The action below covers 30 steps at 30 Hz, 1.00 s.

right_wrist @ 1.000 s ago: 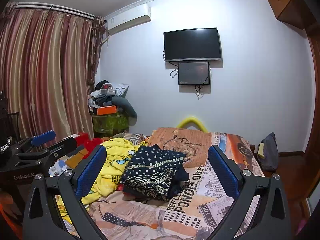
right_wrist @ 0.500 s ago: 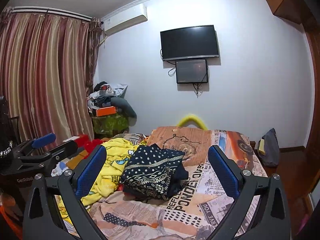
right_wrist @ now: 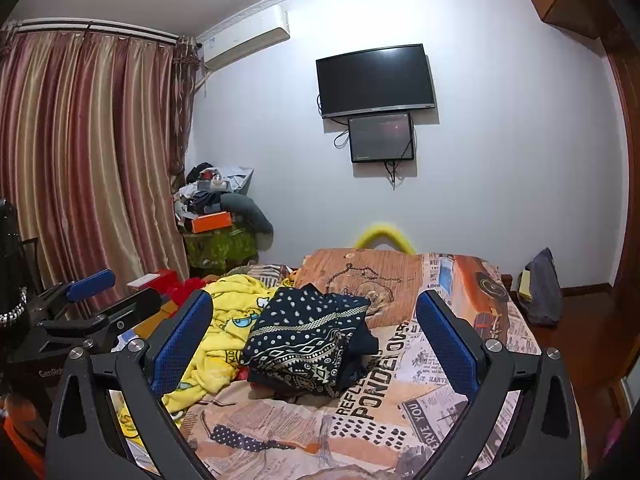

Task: Fold large clothes

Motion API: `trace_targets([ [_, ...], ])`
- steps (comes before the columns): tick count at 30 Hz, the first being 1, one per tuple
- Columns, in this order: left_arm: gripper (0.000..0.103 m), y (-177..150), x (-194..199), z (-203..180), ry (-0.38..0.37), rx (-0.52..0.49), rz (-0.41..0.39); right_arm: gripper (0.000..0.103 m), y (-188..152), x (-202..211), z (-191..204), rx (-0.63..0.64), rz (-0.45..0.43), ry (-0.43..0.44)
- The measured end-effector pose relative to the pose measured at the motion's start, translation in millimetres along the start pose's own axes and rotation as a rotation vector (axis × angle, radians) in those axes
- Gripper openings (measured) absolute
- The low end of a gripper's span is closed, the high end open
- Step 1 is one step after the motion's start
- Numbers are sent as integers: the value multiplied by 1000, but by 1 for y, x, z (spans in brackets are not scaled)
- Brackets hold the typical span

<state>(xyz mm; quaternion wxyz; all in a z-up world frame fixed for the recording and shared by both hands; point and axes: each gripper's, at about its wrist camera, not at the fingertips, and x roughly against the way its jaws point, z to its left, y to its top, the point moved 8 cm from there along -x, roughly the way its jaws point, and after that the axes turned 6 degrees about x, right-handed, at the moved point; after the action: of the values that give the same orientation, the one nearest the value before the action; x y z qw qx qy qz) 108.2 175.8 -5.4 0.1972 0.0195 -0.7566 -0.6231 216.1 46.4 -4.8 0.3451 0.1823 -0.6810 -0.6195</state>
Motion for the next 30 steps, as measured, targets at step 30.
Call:
trace_targets([
  [30,102,-2,-3,-4,-76,21,28,101,1,-2,4,17,8,-19],
])
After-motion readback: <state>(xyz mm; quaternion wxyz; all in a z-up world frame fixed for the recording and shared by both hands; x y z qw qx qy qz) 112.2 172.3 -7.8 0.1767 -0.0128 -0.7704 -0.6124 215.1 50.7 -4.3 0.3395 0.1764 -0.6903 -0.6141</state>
